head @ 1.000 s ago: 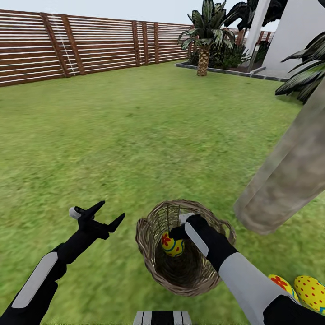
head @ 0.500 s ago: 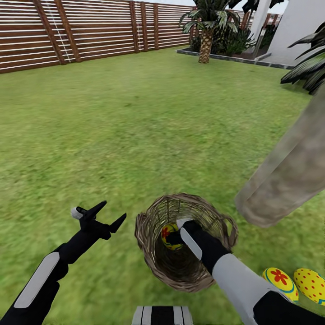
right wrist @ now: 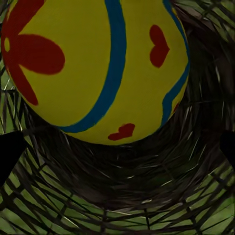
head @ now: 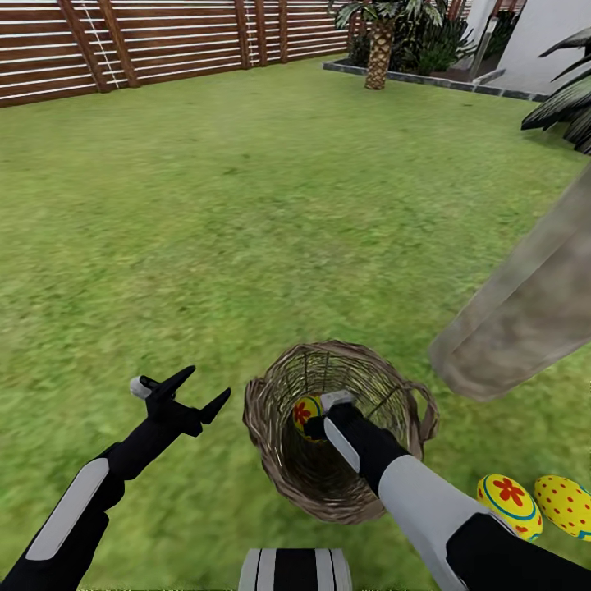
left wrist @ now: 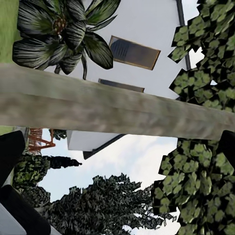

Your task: Take the three Easter eggs out of the wicker basket on the lawn in the garden, then place them on the lawn next to a single tree (choose any tree) so that all three eggs are next to the same tree and none are left in the basket.

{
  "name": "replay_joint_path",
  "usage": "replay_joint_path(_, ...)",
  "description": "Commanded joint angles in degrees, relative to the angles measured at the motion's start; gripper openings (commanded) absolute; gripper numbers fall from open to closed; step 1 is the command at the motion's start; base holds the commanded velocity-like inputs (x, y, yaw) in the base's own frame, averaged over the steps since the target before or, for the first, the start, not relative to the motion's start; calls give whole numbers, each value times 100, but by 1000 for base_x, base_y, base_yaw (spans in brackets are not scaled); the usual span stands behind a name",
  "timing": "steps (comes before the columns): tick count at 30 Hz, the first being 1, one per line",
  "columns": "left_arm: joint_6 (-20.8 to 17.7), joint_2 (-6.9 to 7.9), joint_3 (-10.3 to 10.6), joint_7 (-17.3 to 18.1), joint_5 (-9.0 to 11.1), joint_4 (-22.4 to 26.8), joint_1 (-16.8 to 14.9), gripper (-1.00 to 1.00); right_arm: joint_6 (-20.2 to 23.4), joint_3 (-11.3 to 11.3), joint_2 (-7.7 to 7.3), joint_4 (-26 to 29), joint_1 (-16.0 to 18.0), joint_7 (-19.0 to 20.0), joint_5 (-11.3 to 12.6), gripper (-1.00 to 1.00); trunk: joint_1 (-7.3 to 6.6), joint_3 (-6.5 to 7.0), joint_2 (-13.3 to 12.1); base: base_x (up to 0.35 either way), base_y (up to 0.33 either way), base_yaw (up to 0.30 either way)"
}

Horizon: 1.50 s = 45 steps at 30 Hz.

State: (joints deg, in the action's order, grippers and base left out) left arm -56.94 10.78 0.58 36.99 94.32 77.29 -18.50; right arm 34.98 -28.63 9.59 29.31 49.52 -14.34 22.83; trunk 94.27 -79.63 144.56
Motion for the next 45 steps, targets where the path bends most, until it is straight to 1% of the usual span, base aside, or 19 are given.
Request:
replay_joint_path(1, -20, 4, 8, 19, 8, -3, -2, 100, -13, -37, -3, 6, 5, -51, 27, 100, 1, -27, 3, 0, 0, 0)
replay_joint_path(5, -19, 4, 7, 19, 8, -3, -4, 100, -108, -37, -10, 36, 1, -37, -28, 100, 12, -115, 8, 0, 0, 0)
replay_joint_path(8, -19, 4, 9, 19, 8, -3, 0, 100, -319, -44, -25, 111, -3, -16, -43, 100, 19, -182, 12, 0, 0, 0)
replay_joint_path(11, -19, 4, 11, 19, 13, -3, 0, 100, -435, -54, -39, 151, -4, 3, -46, 100, 19, -182, 12, 0, 0, 0)
replay_joint_path(14, -19, 4, 12, 19, 16, -3, -2, 100, -461, -131, -56, 386, -5, 29, -43, 100, 19, -182, 12, 0, 0, 0)
replay_joint_path(17, -19, 0, 12, 19, 17, -3, -4, 100, -465, -319, -61, 675, -12, 36, -42, 100, 19, -182, 12, 0, 0, 0)
replay_joint_path(18, -19, 0, 12, 19, 17, -3, -2, 100, -466, -341, -62, 703, -12, 36, -42, 100, 19, -182, 12, 0, 0, 0)
replay_joint_path(20, -19, -2, 12, 15, 11, -3, -2, 100, -466, -367, -62, 736, -13, 36, -42, 100, 24, -226, 15, 0, 0, 0)
replay_joint_path(22, -19, -4, 9, 12, 9, -3, -2, 100, -466, -376, -62, 742, -13, 37, -42, 100, 30, -270, 18, 0, 0, 0)
replay_joint_path(24, -19, -4, 6, 14, 8, -3, -1, 100, -473, -379, -62, 743, -13, 37, -42, 100, 30, -270, 18, 0, 0, 0)
replay_joint_path(31, -19, -3, 9, 14, 9, -3, -4, 100, -566, -380, -62, 732, -13, 10, -54, 100, 45, -403, 26, 0, 0, 0)
replay_joint_path(37, -19, -4, 10, 14, 8, -3, -2, 100, -671, -380, -62, 741, -13, -15, -59, 100, 45, -403, 26, 0, 0, 0)
replay_joint_path(38, -19, -5, 11, 14, 8, -3, -3, 100, -680, -380, -62, 742, -13, -15, -59, 100, 48, -425, 27, 0, 0, 0)
replay_joint_path(44, -19, -5, 12, 10, 8, -3, -3, 100, -1002, -380, -60, 718, -13, -38, -60, 100, 63, -558, 35, 0, 0, 0)
replay_joint_path(45, -19, -5, 12, 10, 8, -3, -3, 100, -1008, -380, -58, 708, -13, -39, -60, 100, 63, -558, 35, 0, 0, 0)
